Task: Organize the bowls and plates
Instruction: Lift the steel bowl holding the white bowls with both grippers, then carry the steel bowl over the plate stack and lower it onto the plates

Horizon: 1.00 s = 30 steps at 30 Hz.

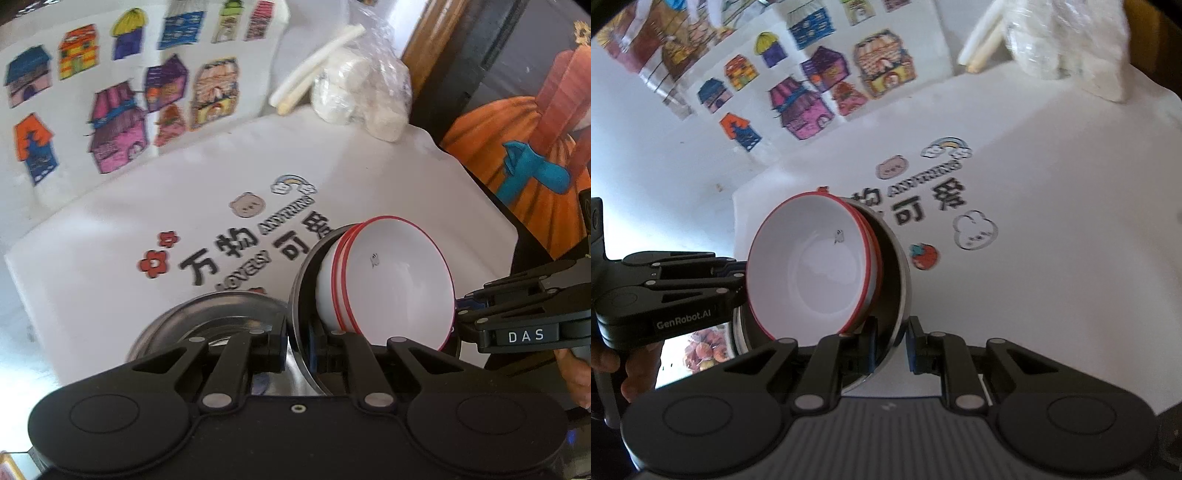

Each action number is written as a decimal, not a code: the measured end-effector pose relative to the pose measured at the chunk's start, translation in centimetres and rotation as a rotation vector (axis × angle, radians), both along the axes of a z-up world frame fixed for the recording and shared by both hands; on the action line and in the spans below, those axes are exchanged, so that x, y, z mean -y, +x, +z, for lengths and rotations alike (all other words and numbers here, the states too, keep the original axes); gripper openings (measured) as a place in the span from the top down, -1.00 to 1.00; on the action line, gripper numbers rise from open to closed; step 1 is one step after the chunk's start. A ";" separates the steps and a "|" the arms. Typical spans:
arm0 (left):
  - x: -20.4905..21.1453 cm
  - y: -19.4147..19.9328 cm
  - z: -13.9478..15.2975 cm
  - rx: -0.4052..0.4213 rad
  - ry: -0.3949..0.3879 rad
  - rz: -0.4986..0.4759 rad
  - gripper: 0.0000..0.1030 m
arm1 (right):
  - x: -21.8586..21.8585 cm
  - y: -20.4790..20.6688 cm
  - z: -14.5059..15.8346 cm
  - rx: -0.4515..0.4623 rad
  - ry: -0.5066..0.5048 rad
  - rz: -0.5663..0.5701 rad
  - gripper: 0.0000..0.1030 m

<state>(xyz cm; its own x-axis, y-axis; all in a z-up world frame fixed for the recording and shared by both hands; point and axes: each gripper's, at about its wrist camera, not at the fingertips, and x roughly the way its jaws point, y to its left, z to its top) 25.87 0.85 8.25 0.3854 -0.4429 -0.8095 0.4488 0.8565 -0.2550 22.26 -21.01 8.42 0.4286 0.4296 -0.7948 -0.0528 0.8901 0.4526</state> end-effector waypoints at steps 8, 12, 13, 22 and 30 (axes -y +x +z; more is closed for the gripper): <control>-3.1 -0.3 -0.1 -0.002 -0.010 0.068 0.80 | -2.6 1.4 0.3 0.008 -0.008 0.059 0.64; -4.2 -0.5 -0.5 -0.007 -0.009 0.095 0.80 | -3.6 2.0 0.2 0.006 -0.008 0.086 0.64; -4.5 -0.6 -0.5 -0.009 -0.007 0.101 0.80 | -3.9 2.1 0.1 0.004 -0.009 0.092 0.64; -6.1 -0.6 -1.1 -0.020 -0.005 0.138 0.80 | -5.8 3.0 0.0 -0.003 -0.012 0.125 0.64; -7.0 -0.2 -1.9 -0.038 -0.007 0.148 0.80 | -6.5 3.6 -0.8 -0.018 -0.015 0.136 0.64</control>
<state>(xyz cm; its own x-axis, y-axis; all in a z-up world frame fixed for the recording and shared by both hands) 25.72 7.82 6.33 0.4161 -0.3890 -0.8219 0.3075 0.9108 -0.2754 25.90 -14.56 7.67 0.3525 0.4708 -0.8088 -0.1652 0.8820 0.4414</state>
